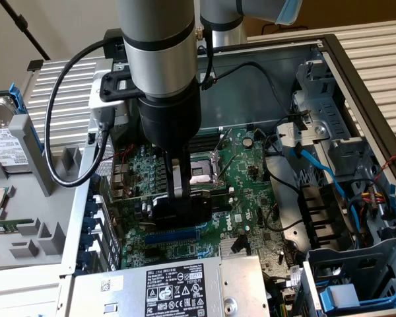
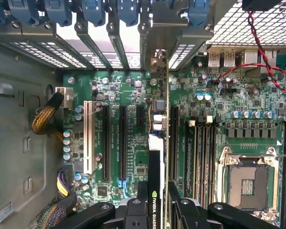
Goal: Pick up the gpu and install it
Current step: 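Insert the gpu into the slot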
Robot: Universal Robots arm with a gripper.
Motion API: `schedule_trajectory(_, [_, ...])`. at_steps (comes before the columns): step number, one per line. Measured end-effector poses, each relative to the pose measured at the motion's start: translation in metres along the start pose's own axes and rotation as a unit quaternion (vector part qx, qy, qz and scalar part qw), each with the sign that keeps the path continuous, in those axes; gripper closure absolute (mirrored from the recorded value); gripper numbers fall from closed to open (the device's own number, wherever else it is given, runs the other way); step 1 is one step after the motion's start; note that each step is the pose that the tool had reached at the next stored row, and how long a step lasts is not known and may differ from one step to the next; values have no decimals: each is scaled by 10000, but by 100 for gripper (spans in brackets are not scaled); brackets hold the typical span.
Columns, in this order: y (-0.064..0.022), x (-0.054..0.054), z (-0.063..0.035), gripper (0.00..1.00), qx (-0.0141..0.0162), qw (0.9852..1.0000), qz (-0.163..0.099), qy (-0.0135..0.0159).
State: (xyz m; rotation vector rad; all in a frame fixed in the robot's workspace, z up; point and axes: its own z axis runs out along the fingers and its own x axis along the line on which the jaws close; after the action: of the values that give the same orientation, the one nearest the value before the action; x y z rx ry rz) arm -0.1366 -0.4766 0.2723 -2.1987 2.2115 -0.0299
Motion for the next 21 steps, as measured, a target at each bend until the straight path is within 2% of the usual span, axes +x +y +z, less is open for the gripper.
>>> schedule_trajectory(21, [-1, 16, 7, 73, 1, 9999, 106, 3])
